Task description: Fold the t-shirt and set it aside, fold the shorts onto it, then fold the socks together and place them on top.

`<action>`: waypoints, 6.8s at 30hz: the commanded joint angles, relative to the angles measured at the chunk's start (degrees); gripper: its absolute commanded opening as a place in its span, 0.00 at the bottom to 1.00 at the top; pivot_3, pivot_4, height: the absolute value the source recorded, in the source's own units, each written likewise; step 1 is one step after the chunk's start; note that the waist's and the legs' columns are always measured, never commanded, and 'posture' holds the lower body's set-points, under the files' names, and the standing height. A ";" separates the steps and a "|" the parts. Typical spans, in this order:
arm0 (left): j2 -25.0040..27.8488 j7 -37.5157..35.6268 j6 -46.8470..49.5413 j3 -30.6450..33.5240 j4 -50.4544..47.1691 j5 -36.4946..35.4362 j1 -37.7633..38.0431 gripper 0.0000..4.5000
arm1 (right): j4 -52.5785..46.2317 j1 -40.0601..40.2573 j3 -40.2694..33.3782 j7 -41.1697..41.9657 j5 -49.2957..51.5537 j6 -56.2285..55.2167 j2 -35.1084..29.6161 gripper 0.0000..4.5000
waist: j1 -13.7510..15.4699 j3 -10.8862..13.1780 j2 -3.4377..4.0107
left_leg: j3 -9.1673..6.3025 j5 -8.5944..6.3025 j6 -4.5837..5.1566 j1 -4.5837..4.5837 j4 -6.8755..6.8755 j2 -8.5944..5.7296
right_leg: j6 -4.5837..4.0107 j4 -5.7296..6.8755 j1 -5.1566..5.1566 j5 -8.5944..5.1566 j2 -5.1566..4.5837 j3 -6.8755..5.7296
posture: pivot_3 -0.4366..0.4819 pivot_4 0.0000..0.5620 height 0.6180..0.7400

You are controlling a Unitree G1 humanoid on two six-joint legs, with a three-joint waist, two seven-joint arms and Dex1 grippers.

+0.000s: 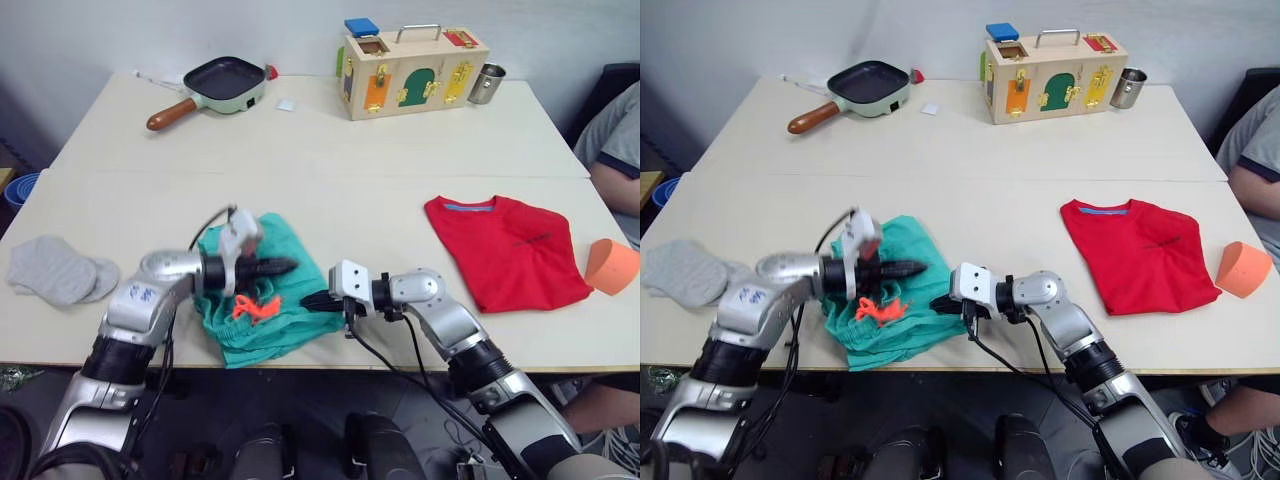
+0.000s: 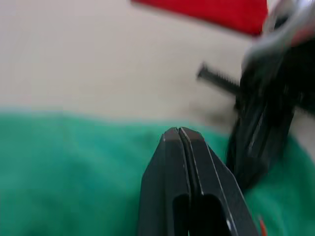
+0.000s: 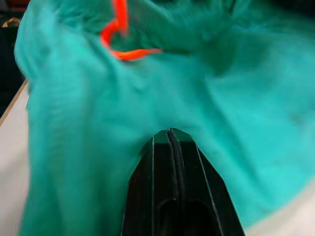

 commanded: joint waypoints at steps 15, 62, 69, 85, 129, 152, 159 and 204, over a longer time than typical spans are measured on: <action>0.35 0.91 -7.26 20.02 -2.77 -7.81 7.46 0.00 | -5.83 -3.14 -5.12 -0.21 9.23 9.80 4.60 0.00 | 0.39 0.00 0.00 | -0.26 0.03 0.01 -0.10 0.36 -0.04 | -0.08 0.50 -0.13 -0.04 -0.31 -0.11 | 0.48 0.27 1.00; 5.69 -6.59 -9.50 37.77 -24.82 -22.60 30.01 1.00 | 25.87 -29.01 -20.71 -14.45 22.39 68.71 17.06 0.79 | -0.68 -0.01 -0.01 | -0.41 0.02 0.04 -0.47 0.33 -0.09 | -0.18 0.52 -0.34 -0.09 -0.31 -0.24 | 0.48 0.27 1.00; 4.26 -6.14 -10.67 36.94 -25.04 -21.33 34.18 1.00 | 25.04 -27.43 -18.51 -14.87 21.16 67.08 17.92 0.23 | -0.58 -0.01 0.00 | -0.41 0.00 0.02 -0.51 0.31 -0.09 | -0.18 0.45 -0.34 -0.09 -0.30 -0.22 | 0.48 0.27 1.00; 0.76 -5.63 -14.27 28.48 -20.30 -17.82 28.76 1.00 | 0.78 -25.63 -20.12 -2.89 32.08 80.05 -11.28 0.01 | 0.18 0.01 0.04 | -0.45 -0.15 0.15 -0.57 0.07 -0.17 | -0.20 0.12 -0.37 -0.05 -0.40 -0.26 | 0.48 0.27 1.00; -2.09 -9.56 -16.66 20.14 -10.93 -14.50 17.60 1.00 | 57.42 -29.25 -22.63 -0.77 1.28 23.56 -42.59 0.01 | 1.15 0.21 0.42 | -0.11 0.00 0.17 -0.54 0.46 -0.08 | -0.02 -0.23 -0.21 0.05 -0.23 -0.26 | 0.48 0.27 1.00; 1.99 -4.54 -17.23 34.70 -10.91 -13.67 28.44 1.00 | 0.69 4.05 -34.23 16.67 23.76 1.26 -25.62 0.84 | 1.00 0.27 0.71 | 0.10 0.10 0.03 0.04 0.43 0.12 | 0.02 0.17 0.01 0.06 -0.10 0.07 | 0.48 0.27 1.00; -7.06 14.19 -17.18 57.35 -14.29 -14.53 45.81 1.00 | -8.74 12.13 -28.57 20.96 24.96 -13.80 -10.88 0.98 | 1.10 0.17 0.34 | 0.05 -0.16 0.14 0.15 0.34 0.06 | -0.03 0.12 0.07 0.03 -0.25 0.07 | 0.48 0.27 1.00; 11.44 59.38 34.31 47.78 37.17 -37.85 -1.48 0.73 | -21.19 14.37 -22.56 11.48 25.82 -6.80 -10.16 1.00 | 3.04 -0.08 -0.08 | -0.49 -0.36 -0.45 0.60 0.29 -0.14 | -0.26 0.19 0.69 -0.10 -0.33 -0.23 | 0.48 0.27 1.00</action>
